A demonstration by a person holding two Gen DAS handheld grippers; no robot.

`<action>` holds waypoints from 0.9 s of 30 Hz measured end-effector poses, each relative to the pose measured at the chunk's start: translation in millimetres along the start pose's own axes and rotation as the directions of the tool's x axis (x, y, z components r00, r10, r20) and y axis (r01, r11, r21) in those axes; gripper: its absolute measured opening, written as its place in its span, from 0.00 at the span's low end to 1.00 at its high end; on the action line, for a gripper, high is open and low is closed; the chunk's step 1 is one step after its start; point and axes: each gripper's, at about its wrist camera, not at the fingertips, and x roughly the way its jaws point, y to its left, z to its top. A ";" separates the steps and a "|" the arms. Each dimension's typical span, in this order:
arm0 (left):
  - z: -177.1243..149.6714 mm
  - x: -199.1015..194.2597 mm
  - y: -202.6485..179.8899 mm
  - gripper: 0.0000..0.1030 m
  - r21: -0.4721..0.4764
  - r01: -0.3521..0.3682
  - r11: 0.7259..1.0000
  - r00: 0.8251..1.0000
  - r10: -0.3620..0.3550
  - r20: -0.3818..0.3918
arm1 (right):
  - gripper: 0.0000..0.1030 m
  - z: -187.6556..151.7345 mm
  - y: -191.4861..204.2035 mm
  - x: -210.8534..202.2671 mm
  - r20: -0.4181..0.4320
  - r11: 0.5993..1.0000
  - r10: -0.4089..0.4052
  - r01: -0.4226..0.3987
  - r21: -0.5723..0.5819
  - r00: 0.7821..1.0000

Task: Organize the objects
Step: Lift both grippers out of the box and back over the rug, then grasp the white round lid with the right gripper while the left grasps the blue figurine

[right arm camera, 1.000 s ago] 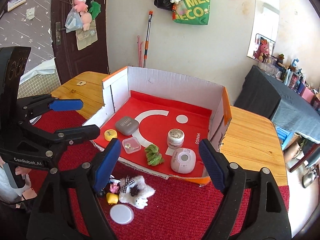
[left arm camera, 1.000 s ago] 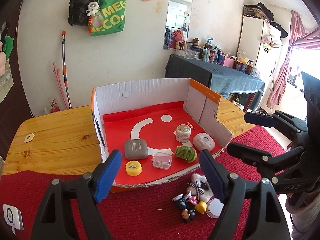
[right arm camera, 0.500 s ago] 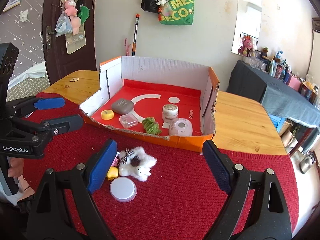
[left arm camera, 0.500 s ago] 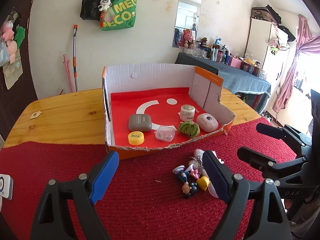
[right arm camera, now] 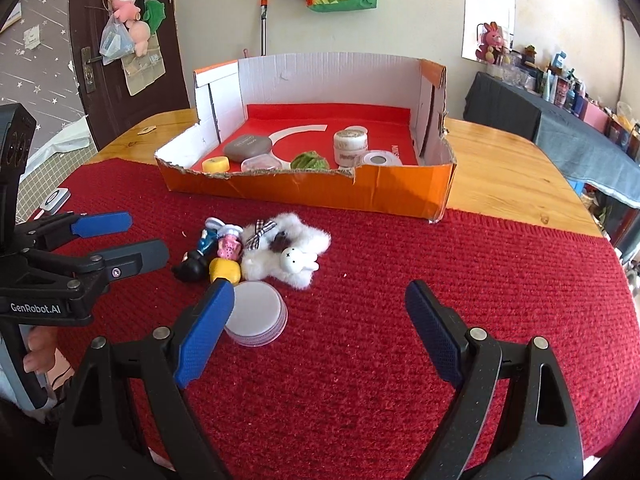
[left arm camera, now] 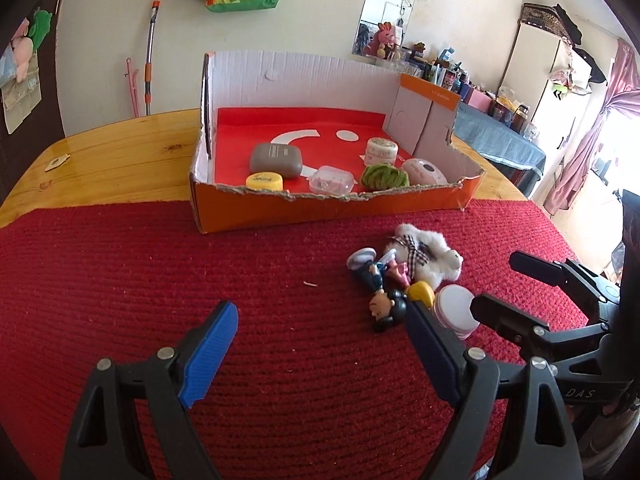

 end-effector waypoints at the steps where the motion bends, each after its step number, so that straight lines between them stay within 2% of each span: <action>1: -1.0 1.3 -0.1 0.85 0.001 -0.001 1.000 1.000 0.001 -0.004 | 0.85 -1.3 0.3 0.0 -0.003 1.000 0.002 -0.002 0.000 1.000; 16: -0.3 4.1 -0.7 0.85 0.002 0.019 1.000 0.999 -0.019 -0.029 | 0.85 -9.7 8.2 12.8 -0.067 0.999 0.022 -0.024 -0.034 0.998; 23: 4.6 11.9 -12.8 0.85 0.056 0.025 0.998 0.998 -0.022 -0.058 | 0.85 -5.3 -12.2 12.5 -0.061 0.998 -0.060 0.060 -0.012 0.996; 27: 6.4 17.8 -17.0 0.85 0.095 -0.007 0.995 0.997 0.014 -0.069 | 0.85 -1.5 -27.7 11.3 -0.059 0.996 -0.088 0.089 0.014 0.994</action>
